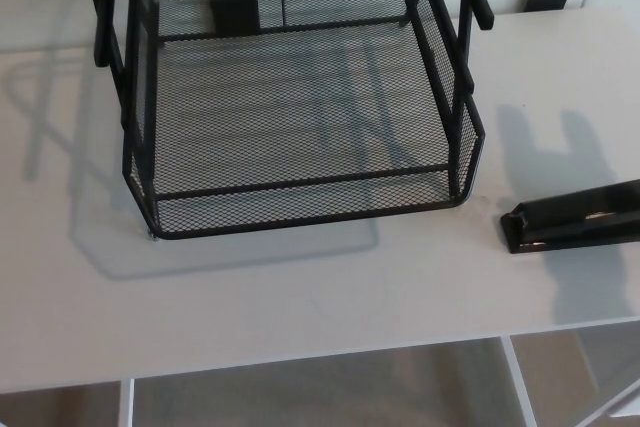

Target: The robot walks towards a desk on which a file tray is kept in the middle and a stapler is kept to its right. The robot lifts the stapler using its right hand and places it on the file tray.

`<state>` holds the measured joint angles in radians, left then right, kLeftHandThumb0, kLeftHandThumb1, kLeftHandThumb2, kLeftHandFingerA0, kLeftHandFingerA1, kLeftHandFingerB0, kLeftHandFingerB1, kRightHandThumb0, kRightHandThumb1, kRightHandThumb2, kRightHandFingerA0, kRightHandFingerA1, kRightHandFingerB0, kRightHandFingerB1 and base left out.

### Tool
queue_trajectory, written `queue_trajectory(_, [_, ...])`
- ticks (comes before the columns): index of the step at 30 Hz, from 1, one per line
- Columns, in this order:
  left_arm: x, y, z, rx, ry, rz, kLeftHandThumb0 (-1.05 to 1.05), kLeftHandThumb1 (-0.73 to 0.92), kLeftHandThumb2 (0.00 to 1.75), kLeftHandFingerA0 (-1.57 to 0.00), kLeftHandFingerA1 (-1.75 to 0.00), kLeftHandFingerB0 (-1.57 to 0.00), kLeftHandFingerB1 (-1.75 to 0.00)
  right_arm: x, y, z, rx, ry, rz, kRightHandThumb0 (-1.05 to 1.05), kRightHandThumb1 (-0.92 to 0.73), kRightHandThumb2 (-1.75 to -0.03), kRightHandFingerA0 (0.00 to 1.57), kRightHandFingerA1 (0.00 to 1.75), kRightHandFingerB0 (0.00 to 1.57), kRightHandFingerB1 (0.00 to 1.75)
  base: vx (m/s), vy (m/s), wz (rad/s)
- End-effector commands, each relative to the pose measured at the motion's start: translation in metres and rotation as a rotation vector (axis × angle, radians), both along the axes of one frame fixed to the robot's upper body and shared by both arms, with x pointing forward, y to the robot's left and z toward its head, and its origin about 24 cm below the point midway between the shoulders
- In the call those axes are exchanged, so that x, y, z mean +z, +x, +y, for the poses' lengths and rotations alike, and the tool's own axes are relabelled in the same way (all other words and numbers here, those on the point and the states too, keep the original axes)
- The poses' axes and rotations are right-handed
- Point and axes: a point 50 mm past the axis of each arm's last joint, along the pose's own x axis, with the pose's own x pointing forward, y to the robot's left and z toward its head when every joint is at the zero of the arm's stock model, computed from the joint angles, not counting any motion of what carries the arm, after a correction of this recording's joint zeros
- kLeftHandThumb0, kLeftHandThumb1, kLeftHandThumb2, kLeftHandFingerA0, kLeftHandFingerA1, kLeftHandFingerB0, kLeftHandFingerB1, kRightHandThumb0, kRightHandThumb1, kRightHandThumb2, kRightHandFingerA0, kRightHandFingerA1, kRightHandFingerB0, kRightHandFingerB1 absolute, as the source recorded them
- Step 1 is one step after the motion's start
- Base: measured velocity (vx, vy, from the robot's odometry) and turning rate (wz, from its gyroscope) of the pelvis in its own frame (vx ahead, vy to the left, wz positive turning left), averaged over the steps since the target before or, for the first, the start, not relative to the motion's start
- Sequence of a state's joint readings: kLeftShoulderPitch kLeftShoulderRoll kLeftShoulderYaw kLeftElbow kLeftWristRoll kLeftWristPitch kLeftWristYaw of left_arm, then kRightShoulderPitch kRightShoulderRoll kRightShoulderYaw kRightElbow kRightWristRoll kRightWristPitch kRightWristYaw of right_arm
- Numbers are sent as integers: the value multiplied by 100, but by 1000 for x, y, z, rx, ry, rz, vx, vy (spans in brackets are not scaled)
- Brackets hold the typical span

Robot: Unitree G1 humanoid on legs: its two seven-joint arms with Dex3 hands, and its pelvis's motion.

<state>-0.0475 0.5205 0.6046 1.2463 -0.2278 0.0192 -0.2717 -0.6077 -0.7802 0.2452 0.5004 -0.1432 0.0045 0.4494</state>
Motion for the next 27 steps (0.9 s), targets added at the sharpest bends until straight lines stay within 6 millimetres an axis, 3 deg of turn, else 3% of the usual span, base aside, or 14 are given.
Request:
queue_trajectory(1, [15,8,12,-6,82,-52,-105,76,91,-28,-175,0,-164,-23,-1,5,64,-384,179,-76,-43,-89,3,13,8,20,0,0,0])
queue_trajectory(5, [14,11,10,-15,68,-53,-105,84,84,-41,-168,0,-120,-36,1,12,97,-440,173,-83,-49,-91,9,14,10,16,0,0,0])
queue_trajectory(6, [14,11,9,-23,67,-53,-105,77,90,-31,-175,0,-165,-40,1,13,108,-471,171,-88,-53,-60,1,33,5,29,0,0,0])
queue_trajectory(9, [14,11,9,-27,65,-52,-105,79,87,-24,-175,-3,-153,-47,1,16,118,-490,180,-87,-54,-57,1,37,3,30,0,0,0])
queue_trajectory(10, [15,12,10,-27,66,-58,-105,77,91,-32,-175,0,-165,-49,1,17,121,-493,178,-70,-37,-88,0,30,2,29,0,0,0])
queue_trajectory(12, [15,13,10,-25,68,-62,-105,78,89,-37,-175,0,-168,-55,0,18,129,-512,188,-70,-40,-87,0,27,10,32,0,0,0])
queue_trajectory(13, [15,13,10,-32,73,-55,-105,76,91,-33,-175,0,-164,-57,0,19,127,-521,205,-80,-53,-56,2,32,6,29,0,0,0])
queue_trajectory(14, [15,12,10,-33,73,-56,-105,79,88,-37,-175,0,-168,-64,0,20,132,-559,224,-68,-37,-86,0,26,2,34,0,0,0])
queue_trajectory(15, [15,13,10,-33,74,-53,-105,77,90,-34,-175,0,-160,-70,-2,21,130,-580,232,-81,-52,-56,5,31,9,30,0,0,0])
queue_trajectory(17, [15,13,10,-28,69,-55,-105,78,91,-27,-175,0,-151,-75,-3,21,124,-575,239,-67,-37,-86,0,30,2,37,0,0,0])
queue_trajectory(23, [15,15,8,-56,72,-54,-105,78,89,-33,-175,0,-168,-87,-5,19,121,-639,272,-79,-42,-69,6,27,10,30,0,0,0])
queue_trajectory(25, [14,16,8,-51,68,-51,-105,77,90,-31,-175,0,-164,-90,-5,20,127,-659,259,-73,-45,-85,1,37,10,41,0,0,0])
queue_trajectory(26, [14,16,8,-49,66,-49,-105,77,89,-26,-175,0,-158,-91,-5,21,133,-666,255,-78,-44,-66,7,36,12,33,0,0,0])
queue_trajectory(27, [13,16,7,-44,60,-47,-105,79,86,-25,-175,-1,-150,-93,-6,22,147,-672,235,-37,-20,-85,0,51,0,48,0,0,0])
